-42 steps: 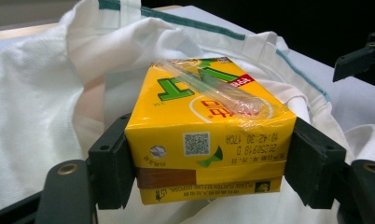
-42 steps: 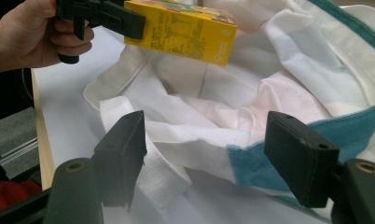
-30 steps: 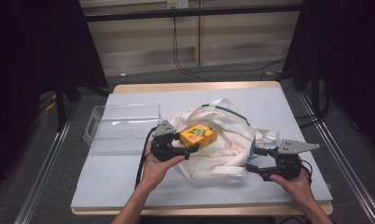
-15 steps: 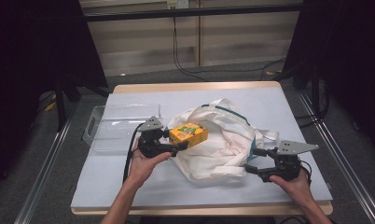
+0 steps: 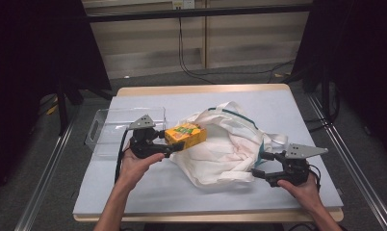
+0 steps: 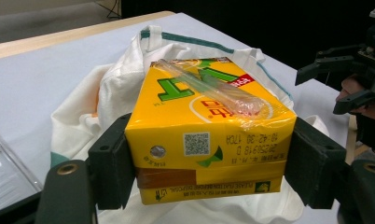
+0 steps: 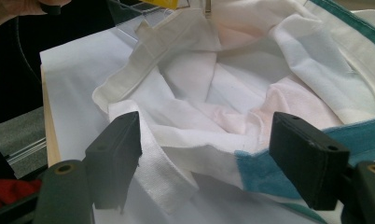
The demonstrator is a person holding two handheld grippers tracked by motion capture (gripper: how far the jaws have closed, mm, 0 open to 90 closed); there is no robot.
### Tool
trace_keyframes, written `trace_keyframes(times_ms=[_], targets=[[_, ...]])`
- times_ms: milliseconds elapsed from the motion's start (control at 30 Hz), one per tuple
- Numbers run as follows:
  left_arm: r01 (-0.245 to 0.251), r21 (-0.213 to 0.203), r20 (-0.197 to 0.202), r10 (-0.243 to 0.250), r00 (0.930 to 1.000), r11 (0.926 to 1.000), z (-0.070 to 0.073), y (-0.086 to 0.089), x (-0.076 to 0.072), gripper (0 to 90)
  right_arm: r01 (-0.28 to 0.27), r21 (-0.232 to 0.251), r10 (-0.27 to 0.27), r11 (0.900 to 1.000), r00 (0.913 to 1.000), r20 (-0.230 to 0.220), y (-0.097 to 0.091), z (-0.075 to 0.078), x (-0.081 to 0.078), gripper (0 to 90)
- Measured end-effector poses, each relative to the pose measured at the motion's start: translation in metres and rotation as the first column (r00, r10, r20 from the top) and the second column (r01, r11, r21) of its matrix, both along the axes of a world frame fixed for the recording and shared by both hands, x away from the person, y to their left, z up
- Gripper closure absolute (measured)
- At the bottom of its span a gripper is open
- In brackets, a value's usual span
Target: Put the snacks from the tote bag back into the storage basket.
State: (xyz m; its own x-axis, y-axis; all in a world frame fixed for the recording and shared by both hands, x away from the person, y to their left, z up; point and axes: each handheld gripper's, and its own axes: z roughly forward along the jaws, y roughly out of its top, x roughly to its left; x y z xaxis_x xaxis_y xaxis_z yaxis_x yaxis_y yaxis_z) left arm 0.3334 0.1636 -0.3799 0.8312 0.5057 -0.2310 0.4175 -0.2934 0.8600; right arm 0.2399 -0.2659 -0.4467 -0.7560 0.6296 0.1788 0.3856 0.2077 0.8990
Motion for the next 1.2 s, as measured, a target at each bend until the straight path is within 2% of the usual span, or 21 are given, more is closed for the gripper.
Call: trace_keyframes(times_ms=[167, 267, 333, 400, 467, 767, 833, 1000, 1200], targets=[[-0.019, -0.004, -0.009, 0.019, 0.9998, 0.9998, 0.005, 0.009, 0.001, 27.3, 0.001, 0.005, -0.001, 1.0000, 1.0000, 0.009, -0.001, 0.002, -0.001, 25.0], [-0.035, 0.015, -0.008, 0.035, 0.9994, 0.9993, 0.008, 0.014, 0.001, 27.3, -0.004, 0.002, 0.004, 1.0000, 1.0000, 0.008, -0.001, 0.001, -0.001, 24.8], [-0.037, -0.003, -0.010, 0.037, 0.9993, 0.9993, 0.010, 0.016, 0.001, 27.3, -0.007, 0.004, 0.007, 1.0000, 1.0000, 0.006, -0.002, 0.001, -0.001, 24.5], [-0.031, 0.013, -0.010, 0.032, 0.9995, 0.9994, 0.013, 0.017, 0.001, 27.3, -0.007, 0.007, 0.007, 1.0000, 1.0000, 0.007, -0.003, 0.002, 0.000, 24.4], [-0.042, 0.047, -0.010, 0.042, 0.9991, 0.9980, 0.017, 0.018, 0.003, 27.3, 0.000, 0.014, 0.000, 0.9999, 1.0000, 0.008, -0.004, 0.002, 0.000, 24.3], [-0.038, 0.055, -0.049, 0.041, 0.9979, 0.9977, 0.033, 0.034, 0.011, 27.4, 0.011, 0.017, -0.011, 0.9998, 0.9999, 0.011, -0.006, 0.002, -0.002, 24.2], [-0.055, 0.069, -0.053, 0.059, 0.9969, 0.9961, 0.034, 0.038, 0.013, 27.3, 0.010, 0.010, -0.010, 0.9999, 0.9999, 0.012, -0.004, 0.002, -0.003, 24.3], [-0.093, 0.053, -0.070, 0.097, 0.9928, 0.9942, 0.037, 0.052, 0.021, 27.4, 0.019, 0.001, -0.019, 0.9998, 0.9998, 0.004, -0.004, 0.001, -0.006, 23.6], [-0.135, 0.106, -0.082, 0.144, 0.9861, 0.9851, 0.043, 0.062, 0.031, 27.4, 0.035, -0.002, -0.035, 0.9994, 0.9994, -0.001, -0.005, 0.001, -0.007, 23.2]])
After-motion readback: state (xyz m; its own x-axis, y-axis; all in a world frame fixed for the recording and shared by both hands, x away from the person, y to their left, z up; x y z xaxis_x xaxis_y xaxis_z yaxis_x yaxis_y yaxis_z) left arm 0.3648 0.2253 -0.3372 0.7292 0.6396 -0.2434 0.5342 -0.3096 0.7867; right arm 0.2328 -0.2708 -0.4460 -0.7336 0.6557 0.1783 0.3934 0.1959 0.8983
